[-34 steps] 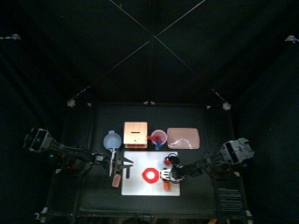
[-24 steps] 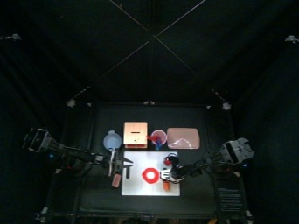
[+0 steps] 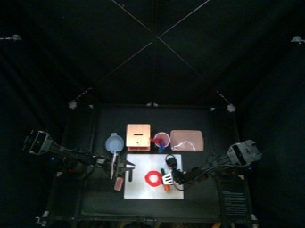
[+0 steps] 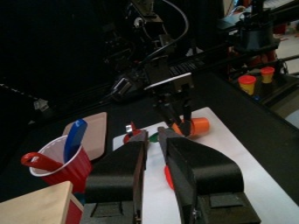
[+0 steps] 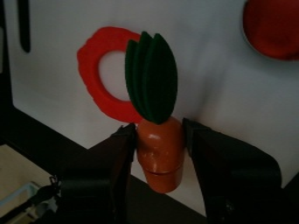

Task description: Stand carrot up right

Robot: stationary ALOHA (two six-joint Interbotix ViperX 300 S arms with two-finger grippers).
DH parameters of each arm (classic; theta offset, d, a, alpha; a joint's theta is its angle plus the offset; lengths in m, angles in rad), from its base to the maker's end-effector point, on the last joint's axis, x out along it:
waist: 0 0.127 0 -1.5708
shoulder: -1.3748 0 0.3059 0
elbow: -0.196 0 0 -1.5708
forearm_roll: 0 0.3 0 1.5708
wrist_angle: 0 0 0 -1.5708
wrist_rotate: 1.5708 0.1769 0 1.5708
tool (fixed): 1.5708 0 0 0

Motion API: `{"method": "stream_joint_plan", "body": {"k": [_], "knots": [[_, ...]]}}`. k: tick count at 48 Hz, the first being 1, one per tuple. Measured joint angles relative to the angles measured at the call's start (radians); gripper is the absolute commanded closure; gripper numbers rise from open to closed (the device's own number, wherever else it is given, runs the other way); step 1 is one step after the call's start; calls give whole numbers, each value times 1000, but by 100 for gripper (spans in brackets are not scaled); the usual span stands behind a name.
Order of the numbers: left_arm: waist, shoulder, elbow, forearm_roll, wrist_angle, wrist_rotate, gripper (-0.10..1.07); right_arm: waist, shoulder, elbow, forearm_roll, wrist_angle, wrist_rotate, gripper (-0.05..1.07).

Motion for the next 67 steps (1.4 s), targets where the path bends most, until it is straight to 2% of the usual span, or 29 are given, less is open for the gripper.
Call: {"method": "stream_joint_plan", "body": {"k": [12, 22, 32, 42, 53, 59, 67], "knots": [[3, 0, -2, -38, 0, -5, 35, 14, -5, -6, -302, 54, 14, 46], [3, 0, -6, -106, -3, -5, 35, 43, -5, -17, -506, 107, 15, 46], [8, 0, -21, -149, -3, -3, 35, 98, -9, -25, -772, 141, 20, 46], [17, 0, -40, -198, -5, -3, 35, 132, -9, -15, -897, 230, 37, 46], [18, 2, -61, -262, -5, -3, 35, 164, -12, 92, -1092, 321, 336, 46], [18, 0, -71, -270, -5, -3, 35, 170, -29, 164, -1256, 327, 529, 46], [21, 2, -72, -272, -5, -2, 35, 172, -15, 210, -1428, 371, 684, 46]]}}
